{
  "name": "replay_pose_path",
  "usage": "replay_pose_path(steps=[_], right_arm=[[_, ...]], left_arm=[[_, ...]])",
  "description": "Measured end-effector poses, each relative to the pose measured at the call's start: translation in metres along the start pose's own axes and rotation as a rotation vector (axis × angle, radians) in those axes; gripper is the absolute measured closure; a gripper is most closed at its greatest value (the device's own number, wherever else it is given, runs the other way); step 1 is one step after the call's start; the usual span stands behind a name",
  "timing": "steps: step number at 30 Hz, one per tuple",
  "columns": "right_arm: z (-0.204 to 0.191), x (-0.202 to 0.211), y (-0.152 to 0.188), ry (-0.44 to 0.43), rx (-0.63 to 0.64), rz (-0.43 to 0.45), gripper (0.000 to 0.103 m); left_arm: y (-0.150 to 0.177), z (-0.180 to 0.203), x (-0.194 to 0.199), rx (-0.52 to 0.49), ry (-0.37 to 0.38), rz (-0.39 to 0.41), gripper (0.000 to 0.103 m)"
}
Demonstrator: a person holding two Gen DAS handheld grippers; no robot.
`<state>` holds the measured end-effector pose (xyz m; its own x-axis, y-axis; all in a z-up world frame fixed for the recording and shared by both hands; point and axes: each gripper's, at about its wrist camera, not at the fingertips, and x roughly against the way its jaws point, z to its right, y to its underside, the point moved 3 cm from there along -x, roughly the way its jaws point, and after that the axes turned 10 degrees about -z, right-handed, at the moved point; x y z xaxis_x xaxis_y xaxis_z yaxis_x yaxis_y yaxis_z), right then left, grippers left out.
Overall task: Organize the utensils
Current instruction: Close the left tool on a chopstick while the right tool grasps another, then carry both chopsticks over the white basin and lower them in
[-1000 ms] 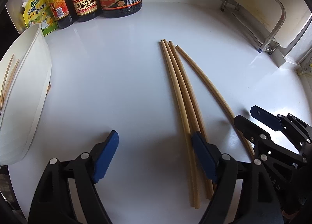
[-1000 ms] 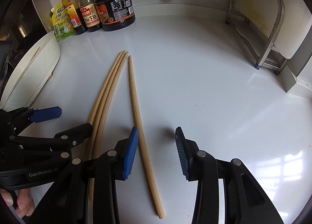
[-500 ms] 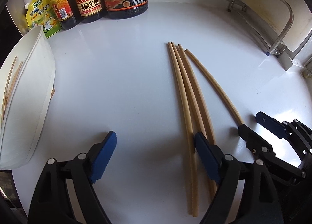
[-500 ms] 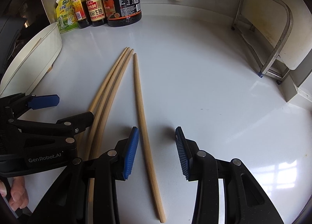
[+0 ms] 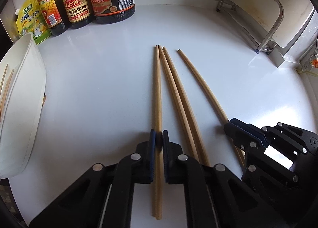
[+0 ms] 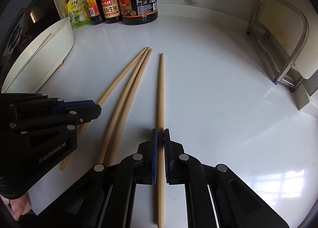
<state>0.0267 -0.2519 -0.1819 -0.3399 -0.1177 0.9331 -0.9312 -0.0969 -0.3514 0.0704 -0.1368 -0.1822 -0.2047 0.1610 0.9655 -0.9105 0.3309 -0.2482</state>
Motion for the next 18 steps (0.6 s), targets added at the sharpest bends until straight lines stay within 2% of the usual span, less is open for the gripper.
replay_pose_path(steps=[6, 18], right_arm=[[-0.002, 0.018, -0.005, -0.046, -0.062, 0.024, 0.097], [-0.041, 0.058, -0.031, -0.098, -0.099, 0.082, 0.097]], left_arm=[[0.000, -0.009, 0.018, 0.008, 0.032, 0.016, 0.095], [-0.015, -0.052, 0.089, 0.005, 0.072, 0.134, 0.096]])
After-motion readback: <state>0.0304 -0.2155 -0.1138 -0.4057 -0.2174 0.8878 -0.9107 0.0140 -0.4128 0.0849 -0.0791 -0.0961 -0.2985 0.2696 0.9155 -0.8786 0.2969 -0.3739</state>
